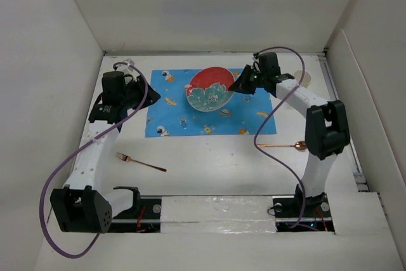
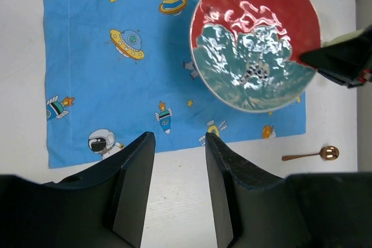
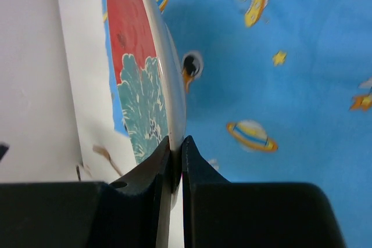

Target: Set the dinner table for one person

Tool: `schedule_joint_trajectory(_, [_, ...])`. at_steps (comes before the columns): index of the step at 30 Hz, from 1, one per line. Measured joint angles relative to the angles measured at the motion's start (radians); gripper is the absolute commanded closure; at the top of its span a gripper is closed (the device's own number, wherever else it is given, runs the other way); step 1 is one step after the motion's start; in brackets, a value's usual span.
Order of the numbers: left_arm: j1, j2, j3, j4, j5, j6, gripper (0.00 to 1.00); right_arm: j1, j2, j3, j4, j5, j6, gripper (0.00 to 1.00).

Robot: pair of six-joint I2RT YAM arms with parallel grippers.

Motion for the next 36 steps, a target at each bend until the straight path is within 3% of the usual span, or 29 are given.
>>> schedule_joint_trajectory(9, [0.0,-0.006,-0.022,0.019,0.0,0.002,0.63,-0.021,0.227,0.082,0.013,0.036,0.112,1.0])
schedule_joint_trajectory(12, [0.0,-0.008,-0.042,0.022,0.0,0.004,0.63,-0.021,0.233,0.081,0.016,0.032,0.126,0.83])
schedule_joint_trajectory(13, [0.0,-0.009,-0.048,0.022,0.0,0.004,0.63,-0.021,0.233,0.08,0.016,0.032,0.125,0.7])
schedule_joint_trajectory(16, [0.0,-0.01,-0.059,0.027,0.0,0.004,0.62,-0.02,0.232,0.065,0.016,0.038,0.113,0.55])
schedule_joint_trajectory(19, [0.0,-0.009,-0.068,0.036,0.001,0.003,0.63,-0.02,0.232,0.036,-0.013,0.065,0.085,0.45])
schedule_joint_trajectory(23, [0.0,-0.009,-0.079,0.056,0.012,0.0,0.63,-0.019,0.224,0.031,-0.096,0.114,0.024,0.43])
schedule_joint_trajectory(25, [0.0,-0.009,-0.081,0.06,0.018,-0.002,0.65,-0.019,0.203,0.032,-0.138,0.146,-0.011,0.49])
schedule_joint_trajectory(26, [0.0,-0.008,-0.081,0.063,0.019,-0.003,0.67,-0.02,0.185,0.034,-0.161,0.161,-0.03,0.63])
schedule_joint_trajectory(28, [0.0,-0.005,-0.081,0.069,0.022,-0.006,0.82,-0.026,0.135,0.041,-0.201,0.188,-0.068,1.0])
schedule_joint_trajectory(30, [0.0,0.004,-0.081,0.073,0.023,-0.005,1.0,-0.042,0.06,0.05,-0.223,0.225,-0.094,1.0])
schedule_joint_trajectory(35, [0.0,0.031,-0.081,0.075,0.026,0.005,1.0,-0.185,-0.164,0.082,-0.221,0.399,-0.138,1.0])
schedule_joint_trajectory(36, [0.0,0.032,-0.081,0.075,0.027,0.006,1.0,-0.228,-0.194,0.096,-0.22,0.444,-0.141,0.95])
